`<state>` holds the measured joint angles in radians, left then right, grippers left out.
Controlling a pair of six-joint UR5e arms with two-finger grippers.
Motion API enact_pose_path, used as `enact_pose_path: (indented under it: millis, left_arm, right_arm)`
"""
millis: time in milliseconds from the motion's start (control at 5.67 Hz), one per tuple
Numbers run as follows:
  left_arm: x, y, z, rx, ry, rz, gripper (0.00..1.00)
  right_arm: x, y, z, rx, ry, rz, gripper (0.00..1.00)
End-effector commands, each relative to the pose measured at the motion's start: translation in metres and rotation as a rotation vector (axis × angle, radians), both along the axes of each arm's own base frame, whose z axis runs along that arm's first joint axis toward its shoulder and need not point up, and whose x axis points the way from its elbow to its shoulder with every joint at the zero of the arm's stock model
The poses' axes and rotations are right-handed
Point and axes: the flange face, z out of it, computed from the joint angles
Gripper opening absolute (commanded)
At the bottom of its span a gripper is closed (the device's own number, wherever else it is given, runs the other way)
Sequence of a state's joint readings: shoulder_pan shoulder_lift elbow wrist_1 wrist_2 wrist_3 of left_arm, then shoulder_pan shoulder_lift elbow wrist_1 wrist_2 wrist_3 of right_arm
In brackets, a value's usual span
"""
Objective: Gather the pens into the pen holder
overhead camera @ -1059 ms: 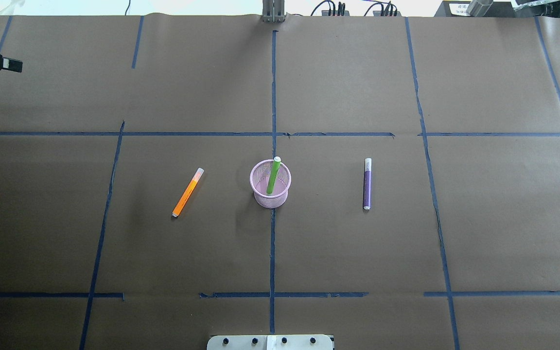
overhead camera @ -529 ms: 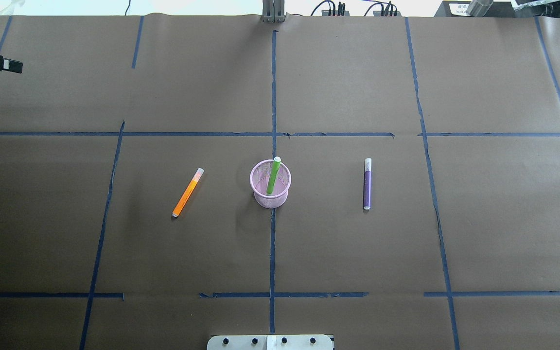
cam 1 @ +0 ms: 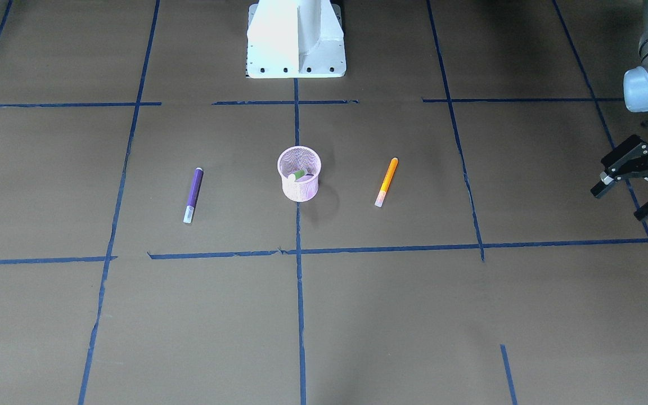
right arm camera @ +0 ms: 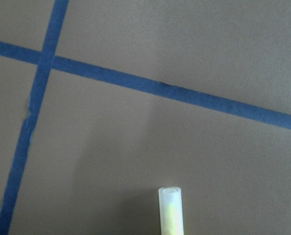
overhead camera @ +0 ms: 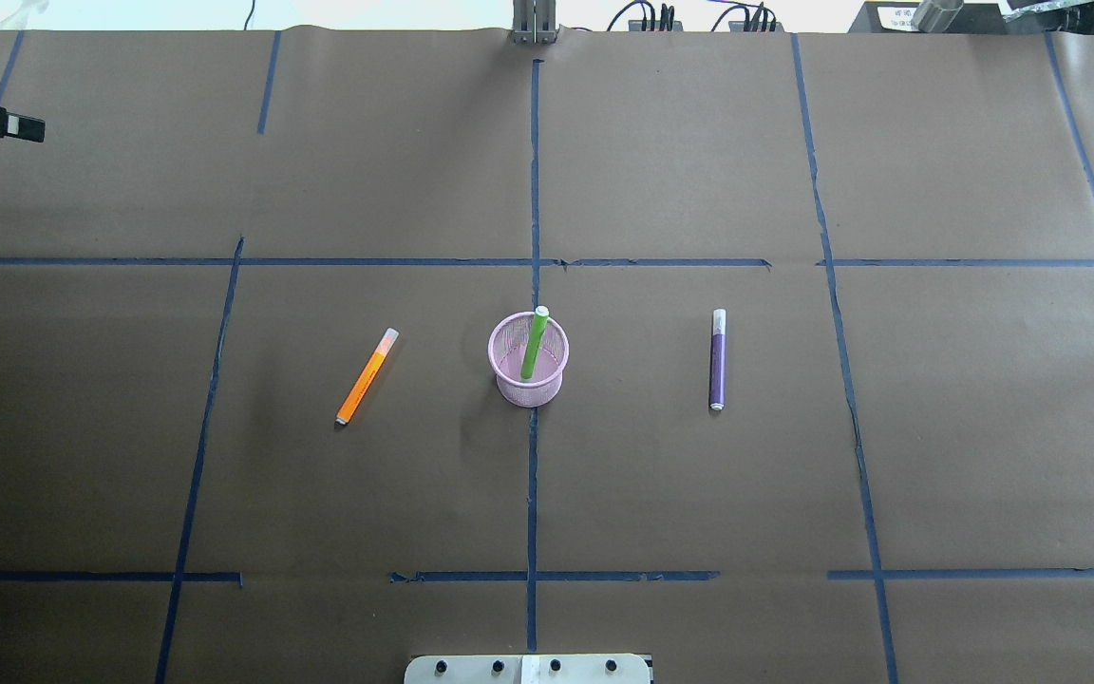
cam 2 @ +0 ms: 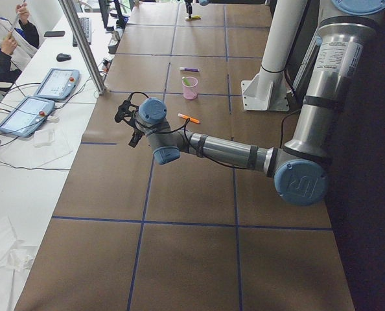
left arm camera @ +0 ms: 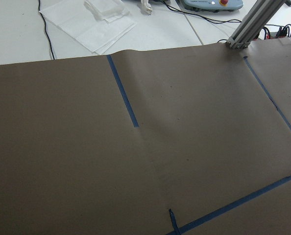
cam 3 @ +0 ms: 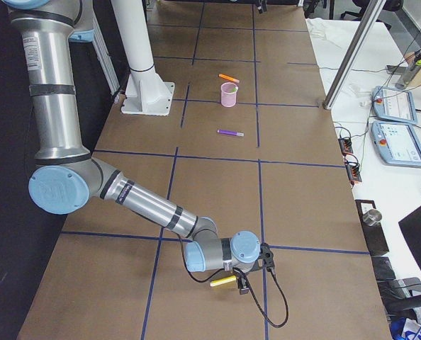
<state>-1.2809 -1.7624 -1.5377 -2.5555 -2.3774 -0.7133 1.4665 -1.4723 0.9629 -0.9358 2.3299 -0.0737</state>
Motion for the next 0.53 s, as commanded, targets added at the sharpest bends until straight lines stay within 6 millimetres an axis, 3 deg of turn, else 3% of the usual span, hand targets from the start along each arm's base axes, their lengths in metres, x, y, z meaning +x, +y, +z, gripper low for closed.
enact_pose_path:
  millis: [0, 176, 353]
  left_arm:
    - [-0.0009, 0.0, -0.0007, 0.003, 0.001, -0.001, 1.0]
    - [-0.001, 0.0002, -0.0015, 0.004, 0.001, -0.001, 1.0]
    - [-0.0018, 0.0, -0.0038, 0.008, 0.003, -0.003, 1.0]
  right_arm:
    - [-0.0012, -0.0064, 0.0079, -0.021, 0.005, -0.001, 1.0]
    - [-0.0043, -0.0136, 0.0107, -0.03, 0.006, -0.006, 0.98]
    - [-0.0043, -0.0134, 0.0121, -0.036, 0.007, -0.005, 0.82]
